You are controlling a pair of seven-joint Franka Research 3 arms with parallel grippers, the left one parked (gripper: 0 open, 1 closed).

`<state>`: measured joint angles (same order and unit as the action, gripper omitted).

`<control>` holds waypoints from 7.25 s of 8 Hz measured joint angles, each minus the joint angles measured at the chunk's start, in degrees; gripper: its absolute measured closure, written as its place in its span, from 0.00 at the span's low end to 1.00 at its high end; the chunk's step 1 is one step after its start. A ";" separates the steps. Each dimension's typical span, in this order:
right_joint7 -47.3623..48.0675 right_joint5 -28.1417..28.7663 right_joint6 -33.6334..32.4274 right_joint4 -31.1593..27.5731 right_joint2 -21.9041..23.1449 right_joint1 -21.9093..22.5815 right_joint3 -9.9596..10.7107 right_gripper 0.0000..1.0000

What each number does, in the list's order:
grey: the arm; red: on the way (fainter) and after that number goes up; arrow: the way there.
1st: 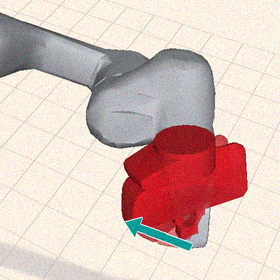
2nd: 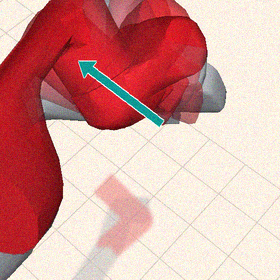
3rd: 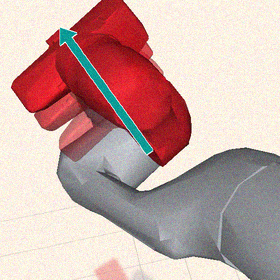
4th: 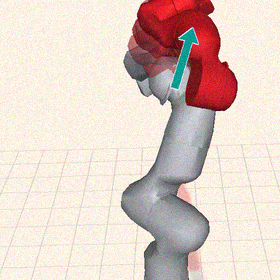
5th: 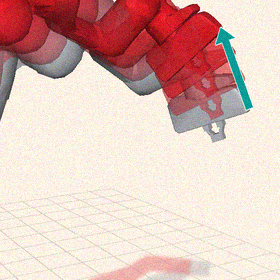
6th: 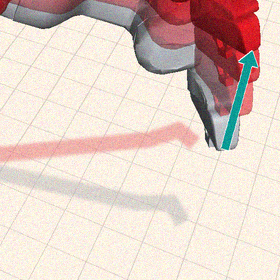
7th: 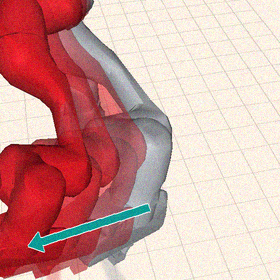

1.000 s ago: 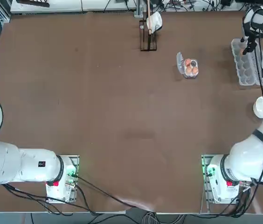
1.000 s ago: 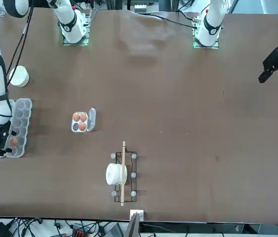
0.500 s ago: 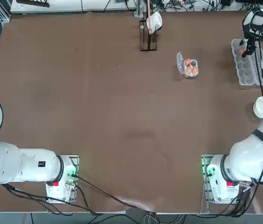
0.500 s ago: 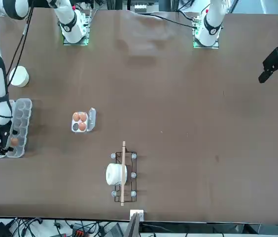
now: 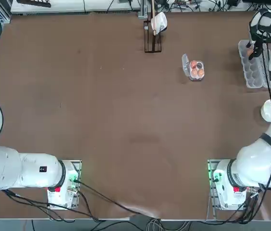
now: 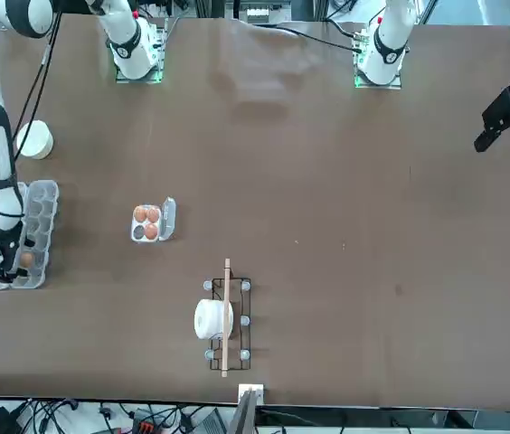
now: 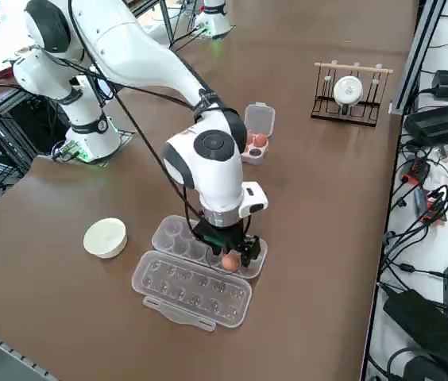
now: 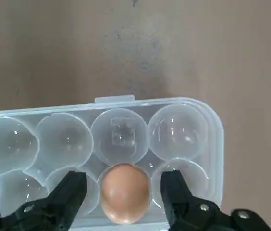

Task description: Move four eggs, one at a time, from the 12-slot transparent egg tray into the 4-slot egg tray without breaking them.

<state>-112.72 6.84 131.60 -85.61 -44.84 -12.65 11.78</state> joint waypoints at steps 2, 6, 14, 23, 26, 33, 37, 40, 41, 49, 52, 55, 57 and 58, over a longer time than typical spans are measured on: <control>-0.32 0.00 -0.03 0.76 0.00 0.00 0.00 0.07; -0.90 0.00 -0.10 1.02 -0.49 -0.01 -0.01 0.12; -3.14 0.96 -1.22 1.55 -0.58 -0.47 0.18 0.44; 2.53 2.29 -16.41 4.12 6.46 1.91 -0.59 0.44; 11.78 0.55 -21.95 4.19 9.11 3.73 -0.58 0.44; 40.57 -2.79 -32.02 4.24 13.34 11.71 -0.60 0.44; 55.21 -2.79 -33.35 4.02 13.48 15.97 -0.72 0.44; 66.72 -2.79 -33.54 2.62 14.81 19.27 -0.77 0.44; 69.94 -2.79 -33.26 1.87 15.13 20.15 -0.77 0.44; 91.98 -2.74 -14.15 -15.74 20.76 28.28 -0.95 0.44; 99.18 -2.74 -9.04 -19.63 22.11 31.83 -1.03 0.44; 103.30 -2.74 -6.78 -21.75 22.12 34.12 -1.06 0.44; 103.40 -2.74 -5.47 -23.06 21.91 34.12 -0.97 0.44; 103.39 -2.74 -4.78 -23.76 21.72 34.10 -0.95 0.44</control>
<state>-9.33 4.10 126.82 -109.37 -23.12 21.45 10.83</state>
